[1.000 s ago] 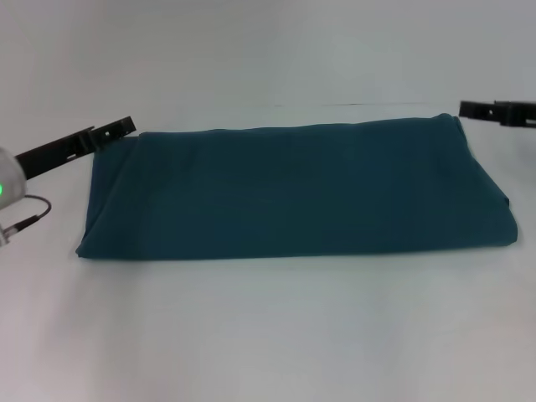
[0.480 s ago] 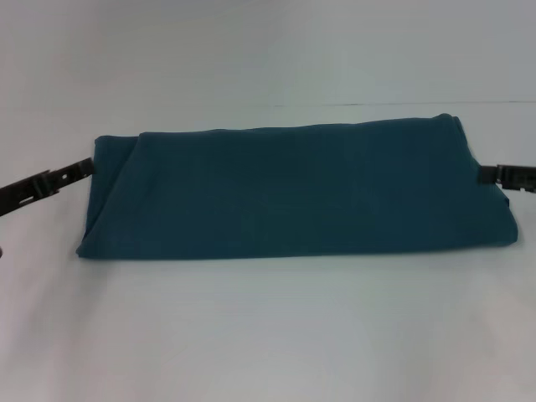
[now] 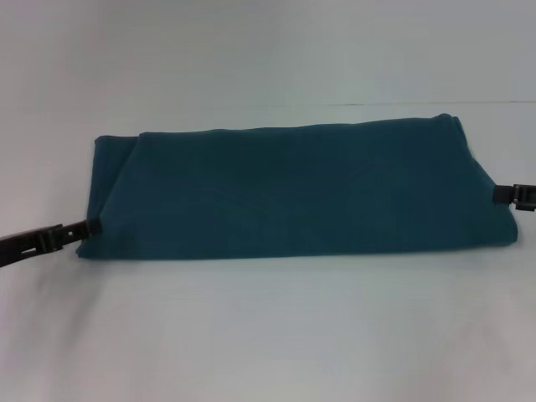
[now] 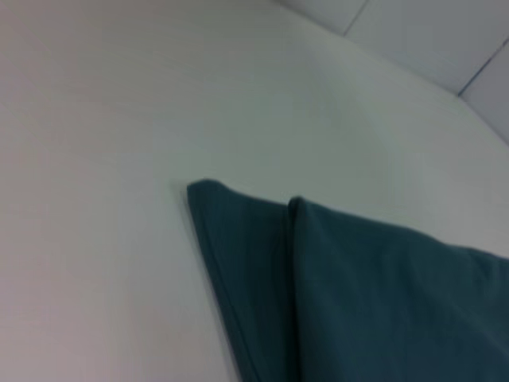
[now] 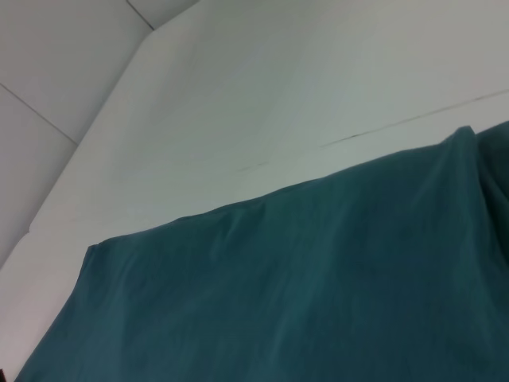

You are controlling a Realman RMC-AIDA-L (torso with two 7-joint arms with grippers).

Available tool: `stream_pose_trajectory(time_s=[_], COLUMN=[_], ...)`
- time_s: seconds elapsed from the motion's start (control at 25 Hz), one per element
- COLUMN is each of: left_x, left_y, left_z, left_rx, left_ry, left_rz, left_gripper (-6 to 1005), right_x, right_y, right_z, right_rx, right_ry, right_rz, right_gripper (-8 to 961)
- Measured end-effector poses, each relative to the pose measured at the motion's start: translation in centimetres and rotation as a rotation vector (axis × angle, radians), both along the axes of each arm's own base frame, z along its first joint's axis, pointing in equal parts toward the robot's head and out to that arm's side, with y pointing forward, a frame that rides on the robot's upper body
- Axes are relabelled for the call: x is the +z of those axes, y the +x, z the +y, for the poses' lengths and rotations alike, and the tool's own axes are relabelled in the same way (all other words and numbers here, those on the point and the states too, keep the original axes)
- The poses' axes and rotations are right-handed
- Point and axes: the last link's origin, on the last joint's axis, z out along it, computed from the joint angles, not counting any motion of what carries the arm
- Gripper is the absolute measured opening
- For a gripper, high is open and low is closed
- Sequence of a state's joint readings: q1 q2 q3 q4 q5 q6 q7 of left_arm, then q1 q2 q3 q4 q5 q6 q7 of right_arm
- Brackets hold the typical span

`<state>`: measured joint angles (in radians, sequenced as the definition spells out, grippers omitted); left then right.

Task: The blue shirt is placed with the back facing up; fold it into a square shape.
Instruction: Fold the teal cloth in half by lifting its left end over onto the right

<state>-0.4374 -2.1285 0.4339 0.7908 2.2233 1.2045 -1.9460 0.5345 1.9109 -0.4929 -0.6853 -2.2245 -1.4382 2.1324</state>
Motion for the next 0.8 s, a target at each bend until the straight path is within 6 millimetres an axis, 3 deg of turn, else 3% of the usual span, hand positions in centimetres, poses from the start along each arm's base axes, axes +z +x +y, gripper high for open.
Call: stream_pose_trajectory(time_s=[0.8], left_x=[-1.6], left_y=[0.7], left_z=[0.3], left_rx=[-0.028], left_ry=[-0.075], left_rz=[0.039], left_gripper=[826], right_x=[0.0], right_y=[0.4], right_z=[-0.3], right_rx=[-0.025], right_ry=[-0.003], right_rz=[0.002], right_gripper=[760])
